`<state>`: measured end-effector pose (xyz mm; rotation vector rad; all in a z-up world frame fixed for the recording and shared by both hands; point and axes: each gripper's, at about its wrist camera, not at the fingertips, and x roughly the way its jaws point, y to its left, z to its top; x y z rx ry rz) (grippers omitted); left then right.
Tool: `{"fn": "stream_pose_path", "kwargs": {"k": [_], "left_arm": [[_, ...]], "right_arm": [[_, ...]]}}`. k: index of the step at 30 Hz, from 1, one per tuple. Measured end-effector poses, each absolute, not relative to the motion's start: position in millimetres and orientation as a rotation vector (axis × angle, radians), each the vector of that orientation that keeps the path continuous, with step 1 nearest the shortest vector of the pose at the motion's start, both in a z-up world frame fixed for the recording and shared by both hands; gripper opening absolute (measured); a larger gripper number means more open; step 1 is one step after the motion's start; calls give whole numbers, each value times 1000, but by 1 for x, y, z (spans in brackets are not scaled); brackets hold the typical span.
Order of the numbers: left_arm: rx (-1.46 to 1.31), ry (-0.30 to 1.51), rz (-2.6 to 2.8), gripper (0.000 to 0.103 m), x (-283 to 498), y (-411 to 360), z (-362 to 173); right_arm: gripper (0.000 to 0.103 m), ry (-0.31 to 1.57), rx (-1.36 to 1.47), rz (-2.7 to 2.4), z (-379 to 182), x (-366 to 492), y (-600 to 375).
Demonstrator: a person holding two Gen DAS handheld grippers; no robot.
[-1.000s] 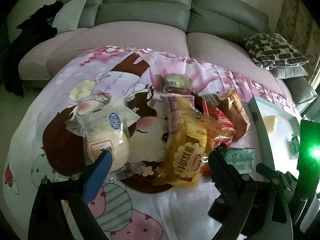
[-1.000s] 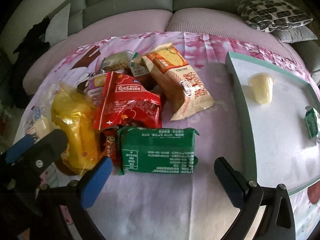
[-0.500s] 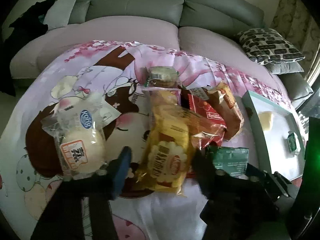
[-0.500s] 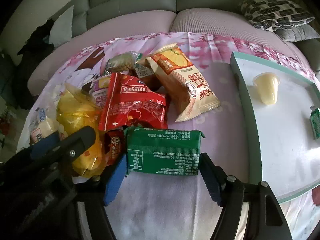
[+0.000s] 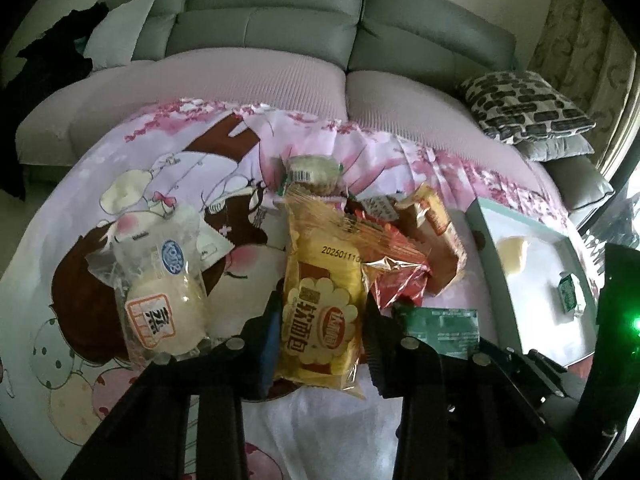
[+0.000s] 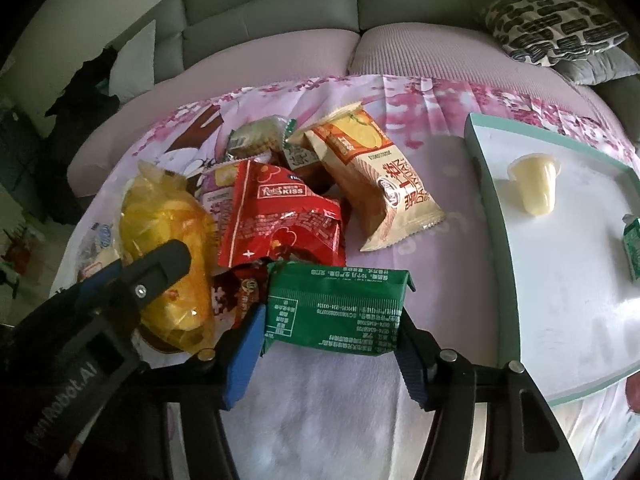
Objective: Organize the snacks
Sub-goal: 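Grasp the yellow bread bag with the left tool while the right tool grasps the green biscuit pack, then carry both packs into the tray and open both tools to release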
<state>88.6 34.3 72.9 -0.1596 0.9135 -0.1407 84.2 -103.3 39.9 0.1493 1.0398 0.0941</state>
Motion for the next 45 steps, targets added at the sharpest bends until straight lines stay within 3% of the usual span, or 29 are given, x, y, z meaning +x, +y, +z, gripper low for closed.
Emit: {"fn": "stream_pose_path", "kwargs": {"k": [25, 45], "left_arm": [[-163, 831, -114, 38, 82, 31, 102], [47, 789, -379, 38, 85, -110, 136]], "right_arm": [[65, 944, 225, 68, 86, 77, -139], [65, 825, 431, -293, 115, 47, -301]]}}
